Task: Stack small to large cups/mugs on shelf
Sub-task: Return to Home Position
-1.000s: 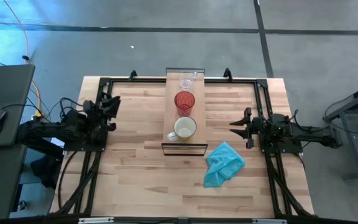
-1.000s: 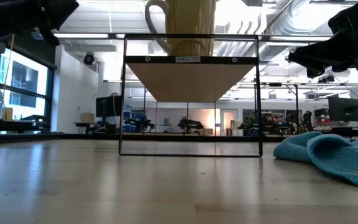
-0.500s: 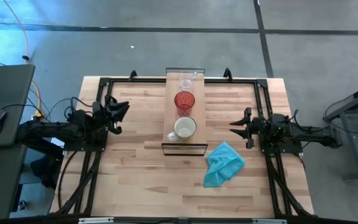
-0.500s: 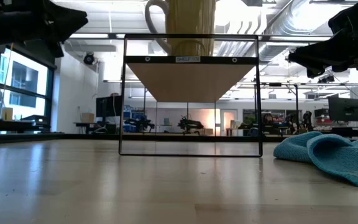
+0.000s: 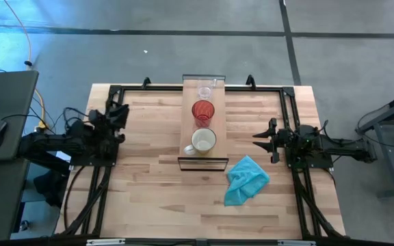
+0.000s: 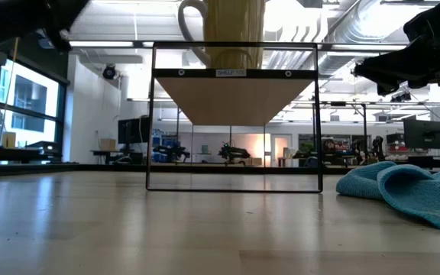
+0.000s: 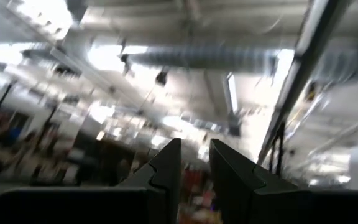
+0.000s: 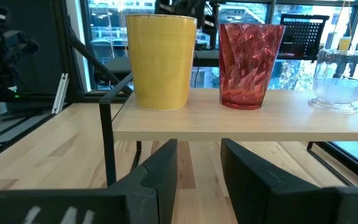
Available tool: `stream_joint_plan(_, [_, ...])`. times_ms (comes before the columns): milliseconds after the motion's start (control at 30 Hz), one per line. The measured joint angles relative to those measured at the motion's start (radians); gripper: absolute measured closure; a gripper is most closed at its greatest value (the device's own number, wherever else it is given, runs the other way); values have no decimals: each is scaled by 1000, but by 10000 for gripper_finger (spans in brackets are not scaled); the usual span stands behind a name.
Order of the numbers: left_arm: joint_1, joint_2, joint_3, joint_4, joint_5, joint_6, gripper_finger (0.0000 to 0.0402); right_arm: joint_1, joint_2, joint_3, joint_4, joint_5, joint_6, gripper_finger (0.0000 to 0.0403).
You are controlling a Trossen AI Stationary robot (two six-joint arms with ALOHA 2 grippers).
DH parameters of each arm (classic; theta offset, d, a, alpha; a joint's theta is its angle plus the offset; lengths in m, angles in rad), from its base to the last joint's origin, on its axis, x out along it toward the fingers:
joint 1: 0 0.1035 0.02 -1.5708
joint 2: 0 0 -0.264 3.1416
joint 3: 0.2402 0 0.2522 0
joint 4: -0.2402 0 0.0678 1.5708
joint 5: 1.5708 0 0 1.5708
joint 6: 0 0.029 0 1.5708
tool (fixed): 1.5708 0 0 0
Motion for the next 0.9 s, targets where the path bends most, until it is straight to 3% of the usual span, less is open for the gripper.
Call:
stream_joint_plan(167, [0,-15,0,128,66,46,328,0,0,0,0,0,0,287])
stream_joint_plan(533, [0,-205,0,24,189,48,328,0,0,0,0,0,-9,287])
stream_joint_plan(900, [0,-206,-1,-83,245,43,328,0,8,0,-1,2,-9,287])
